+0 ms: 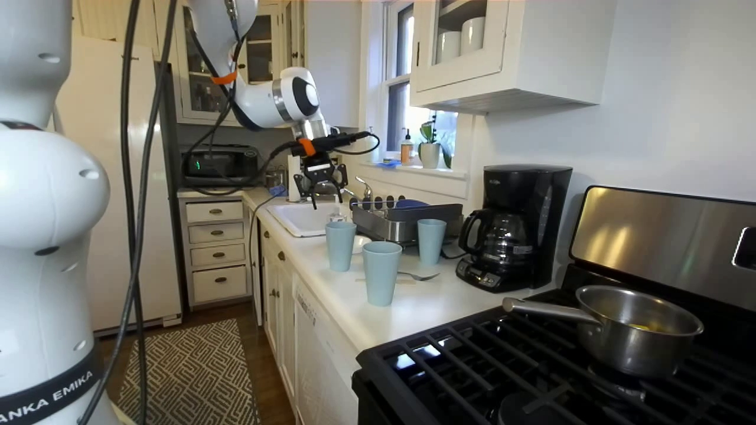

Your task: Put the cup upright

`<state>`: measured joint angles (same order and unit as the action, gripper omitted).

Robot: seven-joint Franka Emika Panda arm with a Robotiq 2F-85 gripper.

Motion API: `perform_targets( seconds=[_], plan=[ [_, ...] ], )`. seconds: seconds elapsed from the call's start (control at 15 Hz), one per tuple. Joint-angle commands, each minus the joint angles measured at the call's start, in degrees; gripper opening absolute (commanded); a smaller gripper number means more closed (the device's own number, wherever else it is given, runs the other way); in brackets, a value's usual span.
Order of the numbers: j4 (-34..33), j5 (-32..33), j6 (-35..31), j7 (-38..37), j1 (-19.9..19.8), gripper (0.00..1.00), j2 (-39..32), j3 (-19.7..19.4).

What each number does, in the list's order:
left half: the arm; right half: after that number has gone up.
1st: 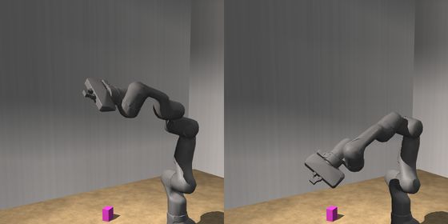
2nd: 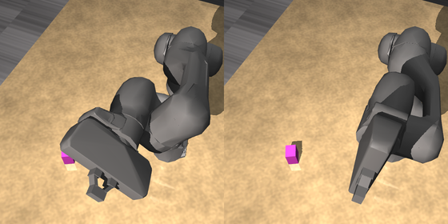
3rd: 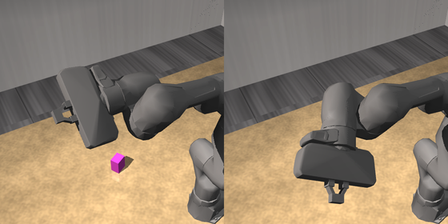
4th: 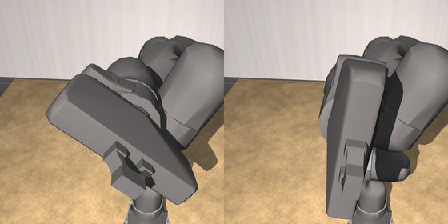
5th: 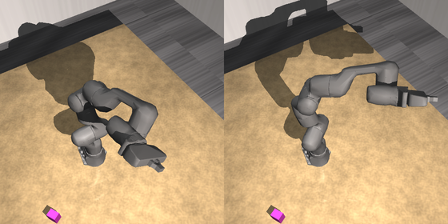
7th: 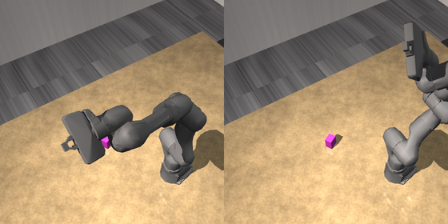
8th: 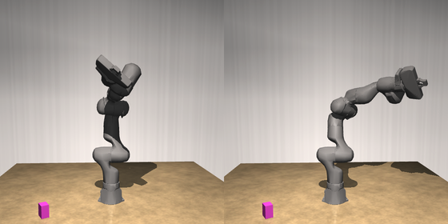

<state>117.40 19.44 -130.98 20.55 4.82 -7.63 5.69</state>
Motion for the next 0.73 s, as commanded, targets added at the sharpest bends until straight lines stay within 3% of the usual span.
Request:
perform_targets(
  seconds=[0.0,0.4,0.47,0.67],
  plan=[
    [3.9,-9.5,7.7,-2.0,-0.9,1.0,11.6,-0.3],
    [13.5,-19.4,10.5,-5.4,-2.3,1.0,31.4,-5.6],
    [7.7,-16.8,10.5,-3.7,-1.4,1.0,23.9,-4.7],
    [9.0,-16.9,10.6,-3.5,-1.3,1.0,26.5,-5.4]
  ],
)
